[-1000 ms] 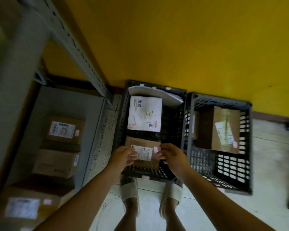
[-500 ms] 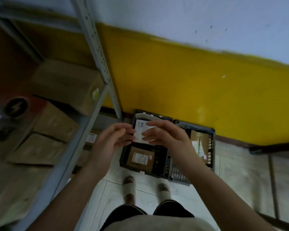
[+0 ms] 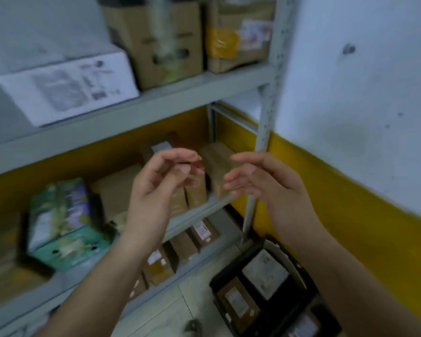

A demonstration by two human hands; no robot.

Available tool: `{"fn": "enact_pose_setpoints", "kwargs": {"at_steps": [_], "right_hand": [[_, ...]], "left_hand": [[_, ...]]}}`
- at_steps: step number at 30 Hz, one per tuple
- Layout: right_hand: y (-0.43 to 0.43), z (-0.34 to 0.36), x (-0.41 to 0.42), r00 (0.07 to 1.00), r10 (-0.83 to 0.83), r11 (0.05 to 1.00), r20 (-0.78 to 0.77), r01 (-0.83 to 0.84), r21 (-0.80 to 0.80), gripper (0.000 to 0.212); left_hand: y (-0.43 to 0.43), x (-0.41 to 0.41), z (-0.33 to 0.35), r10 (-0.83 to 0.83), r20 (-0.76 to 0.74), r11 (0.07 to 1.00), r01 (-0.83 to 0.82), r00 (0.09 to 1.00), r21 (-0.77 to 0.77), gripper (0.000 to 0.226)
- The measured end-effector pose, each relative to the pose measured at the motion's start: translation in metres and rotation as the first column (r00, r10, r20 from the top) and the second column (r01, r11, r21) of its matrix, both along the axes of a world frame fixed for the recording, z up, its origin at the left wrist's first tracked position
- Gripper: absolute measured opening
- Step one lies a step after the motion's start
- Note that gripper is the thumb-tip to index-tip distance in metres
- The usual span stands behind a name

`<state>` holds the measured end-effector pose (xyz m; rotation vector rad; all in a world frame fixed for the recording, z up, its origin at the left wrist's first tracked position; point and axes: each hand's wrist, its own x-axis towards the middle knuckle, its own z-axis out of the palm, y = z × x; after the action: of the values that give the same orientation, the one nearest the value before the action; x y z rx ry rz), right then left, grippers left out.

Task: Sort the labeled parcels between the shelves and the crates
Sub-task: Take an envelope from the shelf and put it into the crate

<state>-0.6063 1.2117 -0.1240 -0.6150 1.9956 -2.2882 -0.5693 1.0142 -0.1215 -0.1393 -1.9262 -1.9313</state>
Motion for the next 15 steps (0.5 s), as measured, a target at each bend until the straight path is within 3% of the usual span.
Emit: {"fn": "enact_pose_setpoints", "kwargs": {"at_steps": [8,15], "right_hand": [[-0.061,0.070,0.004,0.961,0.234,0.972,-0.147,-0.236,0.004,0.023],[-0.096,0.080,0.003,0.943,0.282,0.958,-0.174,-0.286,0.005,0.021]], "left_hand": [[-0.051,0.063,0.069,0.262,-0.147,0.962,-0.270,0.954,-0.040,0.019],[-0.081,0.089,0.078,0.390,-0.132,0.914,-0.401,0.911,-0.067,0.022]]}}
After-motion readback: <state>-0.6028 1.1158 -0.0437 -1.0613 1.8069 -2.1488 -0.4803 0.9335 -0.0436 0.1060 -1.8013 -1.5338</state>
